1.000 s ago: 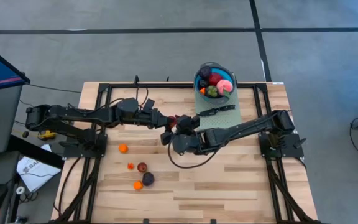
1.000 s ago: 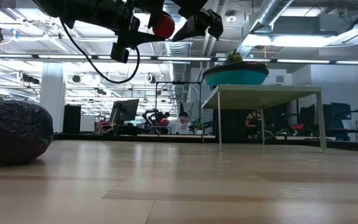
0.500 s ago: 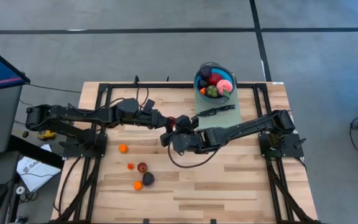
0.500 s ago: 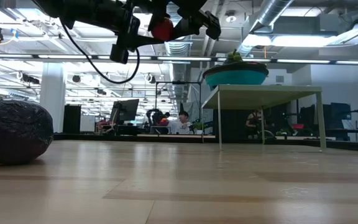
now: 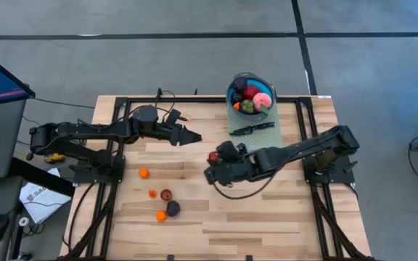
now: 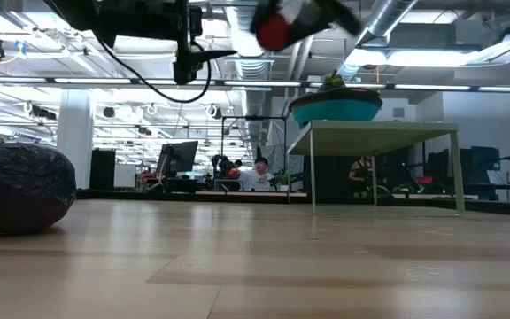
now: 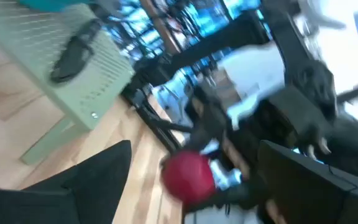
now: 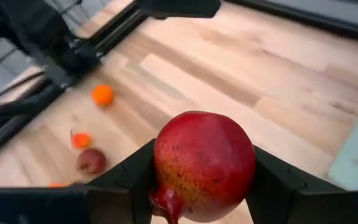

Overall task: Pick & Place Fruit
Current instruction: Put the top red pomegranate into the blue strainer bowl on the shelf

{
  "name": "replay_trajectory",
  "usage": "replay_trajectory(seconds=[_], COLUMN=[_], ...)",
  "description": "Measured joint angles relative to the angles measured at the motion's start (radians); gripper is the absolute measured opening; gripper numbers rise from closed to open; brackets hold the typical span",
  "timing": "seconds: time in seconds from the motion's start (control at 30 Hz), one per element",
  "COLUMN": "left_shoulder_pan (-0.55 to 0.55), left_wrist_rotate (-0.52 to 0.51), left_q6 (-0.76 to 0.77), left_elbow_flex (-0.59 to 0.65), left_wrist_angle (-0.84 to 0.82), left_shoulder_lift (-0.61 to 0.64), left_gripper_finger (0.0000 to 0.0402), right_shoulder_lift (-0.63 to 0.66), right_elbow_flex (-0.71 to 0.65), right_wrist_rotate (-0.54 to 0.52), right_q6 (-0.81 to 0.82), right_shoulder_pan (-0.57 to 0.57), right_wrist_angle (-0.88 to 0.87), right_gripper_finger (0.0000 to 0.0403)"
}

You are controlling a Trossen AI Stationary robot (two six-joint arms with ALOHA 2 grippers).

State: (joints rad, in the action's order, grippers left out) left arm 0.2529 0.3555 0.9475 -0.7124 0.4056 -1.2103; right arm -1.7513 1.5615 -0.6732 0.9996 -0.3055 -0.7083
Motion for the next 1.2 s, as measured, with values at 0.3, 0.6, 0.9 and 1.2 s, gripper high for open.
replay_trajectory(seconds=[0.3,0.6,0.9,1.2], left_shoulder_pan=[-0.051,-0.085,-0.085,-0.084], left_wrist_rotate=[0.177,0.175,0.166,0.103], left_q6=[-0.202,-0.237,-0.234,-0.225], left_elbow_flex=[0.001,0.002,0.002,0.002], left_wrist_angle=[-0.001,-0.003,-0.002,-0.002], left_shoulder_lift=[0.031,0.037,0.037,0.037], left_gripper_finger=[0.0326,0.0311,0.0303,0.0301], right_shoulder_lift=[0.306,0.471,0.338,0.173], right_elbow_flex=[0.005,0.005,0.004,0.004], right_wrist_rotate=[0.203,0.388,0.690,0.733], right_q6=[0.075,-0.096,-0.438,-0.578], right_shoulder_pan=[0.067,0.555,1.018,1.135], right_wrist_angle=[-0.202,-0.328,-0.302,-0.314], right_gripper_finger=[0.0183,0.0193,0.0194,0.0204])
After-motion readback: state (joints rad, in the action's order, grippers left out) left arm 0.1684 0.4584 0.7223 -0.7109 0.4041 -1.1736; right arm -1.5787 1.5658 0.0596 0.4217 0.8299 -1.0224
